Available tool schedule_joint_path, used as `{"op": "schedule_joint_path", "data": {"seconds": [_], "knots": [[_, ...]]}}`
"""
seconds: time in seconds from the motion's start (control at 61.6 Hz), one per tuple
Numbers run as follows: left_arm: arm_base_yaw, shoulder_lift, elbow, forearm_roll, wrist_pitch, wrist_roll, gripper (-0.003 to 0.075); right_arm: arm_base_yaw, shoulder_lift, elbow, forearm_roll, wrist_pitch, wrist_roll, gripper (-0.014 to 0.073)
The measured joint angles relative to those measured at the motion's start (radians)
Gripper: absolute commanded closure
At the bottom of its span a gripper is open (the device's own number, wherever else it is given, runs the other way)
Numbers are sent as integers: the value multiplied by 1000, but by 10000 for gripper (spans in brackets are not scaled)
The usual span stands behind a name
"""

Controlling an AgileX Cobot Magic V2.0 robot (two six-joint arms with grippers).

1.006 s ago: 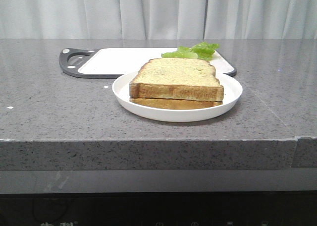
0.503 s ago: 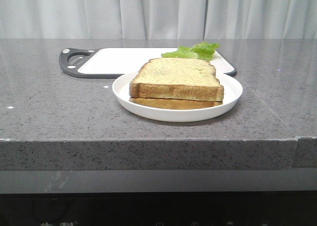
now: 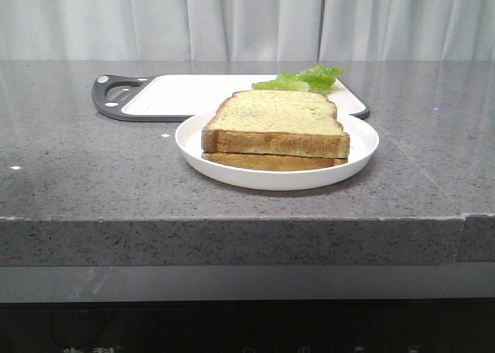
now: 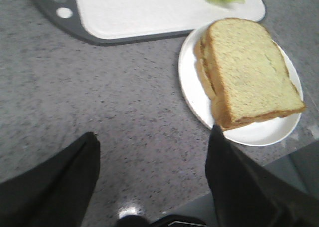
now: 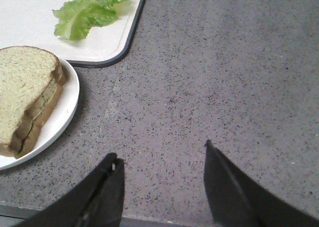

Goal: Left arm grabs bread, right arm adds lettuce
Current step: 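Lower the left gripper onto the top bread slice and grasp it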

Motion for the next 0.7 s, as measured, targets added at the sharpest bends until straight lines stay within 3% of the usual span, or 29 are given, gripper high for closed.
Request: {"op": "schedule_joint_path", "data": {"seconds": [0.292,0.422,0.698], "knots": [[-219,262,-196,7,-2,-3,262,0,0,0,0,0,0,198],[-289,373,-296,109,13,-117,261,0,0,0,0,0,0,198],[-344,569,-461,172,83,-221,261,0,0,0,0,0,0,198]]}}
